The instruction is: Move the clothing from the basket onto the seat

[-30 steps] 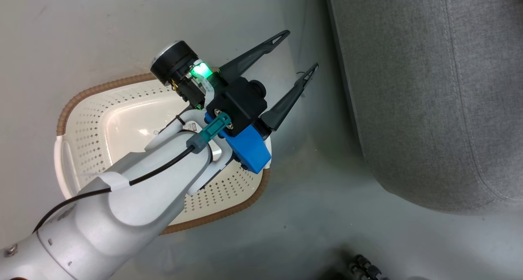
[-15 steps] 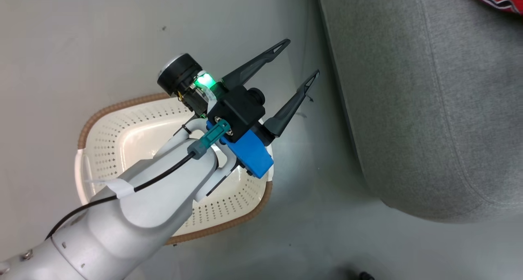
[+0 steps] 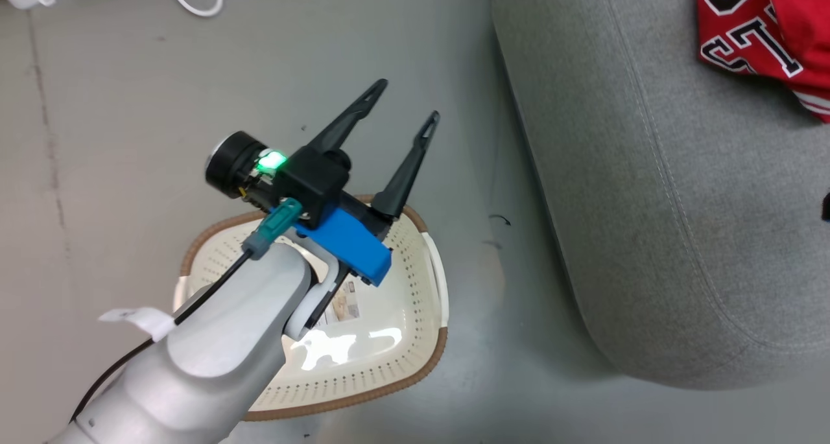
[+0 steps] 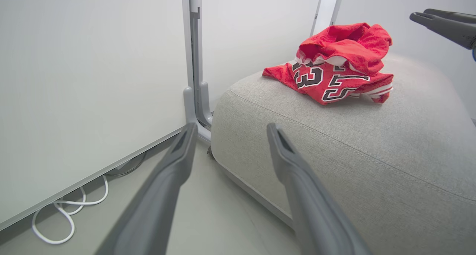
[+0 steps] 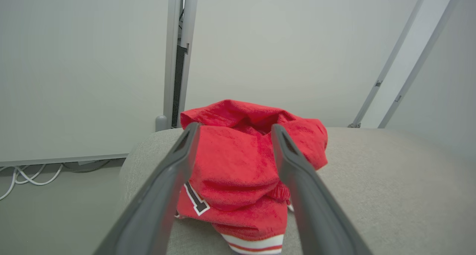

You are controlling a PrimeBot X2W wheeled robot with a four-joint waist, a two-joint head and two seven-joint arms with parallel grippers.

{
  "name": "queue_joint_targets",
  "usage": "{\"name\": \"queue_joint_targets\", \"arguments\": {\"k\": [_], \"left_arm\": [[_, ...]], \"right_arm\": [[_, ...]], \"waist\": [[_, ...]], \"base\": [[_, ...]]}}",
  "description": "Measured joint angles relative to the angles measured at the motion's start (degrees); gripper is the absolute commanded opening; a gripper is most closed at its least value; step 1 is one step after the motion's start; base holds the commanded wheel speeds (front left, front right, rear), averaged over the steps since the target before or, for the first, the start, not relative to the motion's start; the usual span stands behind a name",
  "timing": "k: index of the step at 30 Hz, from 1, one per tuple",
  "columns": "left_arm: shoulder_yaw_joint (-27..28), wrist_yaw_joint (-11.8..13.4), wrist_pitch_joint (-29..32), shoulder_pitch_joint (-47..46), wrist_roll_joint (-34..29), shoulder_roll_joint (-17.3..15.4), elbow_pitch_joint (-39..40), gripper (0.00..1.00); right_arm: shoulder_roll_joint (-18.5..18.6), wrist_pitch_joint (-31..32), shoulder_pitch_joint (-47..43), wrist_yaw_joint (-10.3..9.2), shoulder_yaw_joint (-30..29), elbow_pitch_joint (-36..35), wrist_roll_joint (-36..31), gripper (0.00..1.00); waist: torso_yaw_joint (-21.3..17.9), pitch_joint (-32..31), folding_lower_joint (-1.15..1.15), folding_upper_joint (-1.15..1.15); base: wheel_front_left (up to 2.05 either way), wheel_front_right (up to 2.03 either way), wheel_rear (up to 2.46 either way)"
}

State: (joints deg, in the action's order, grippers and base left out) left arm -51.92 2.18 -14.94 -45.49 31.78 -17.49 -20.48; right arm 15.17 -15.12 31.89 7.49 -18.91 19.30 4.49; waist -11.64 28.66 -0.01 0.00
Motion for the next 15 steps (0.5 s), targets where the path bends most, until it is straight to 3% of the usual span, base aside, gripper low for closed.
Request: {"name": "queue_joint_targets", "arguments": {"k": [8,15], "left_arm": [[10.79,1.48,-0.07,8.37,-0.83,0.48,2.53,1.00],[19.30,0.35,-0.09,15.79,-4.52,2.04,3.48,1.00]], "right_arm": [[-1.79,-0.01,-5.14,0.00,6.64,-6.19,0.11,1.00],[-3.88,0.00,-9.39,0.00,10.51,-7.67,0.68,1.00]], "waist": [[3.65,-5.94,0.00,0.00],[7.63,-10.38,-0.01,0.00]], "base": [[0.00,0.00,0.00],[0.00,0.00,0.00]]}}
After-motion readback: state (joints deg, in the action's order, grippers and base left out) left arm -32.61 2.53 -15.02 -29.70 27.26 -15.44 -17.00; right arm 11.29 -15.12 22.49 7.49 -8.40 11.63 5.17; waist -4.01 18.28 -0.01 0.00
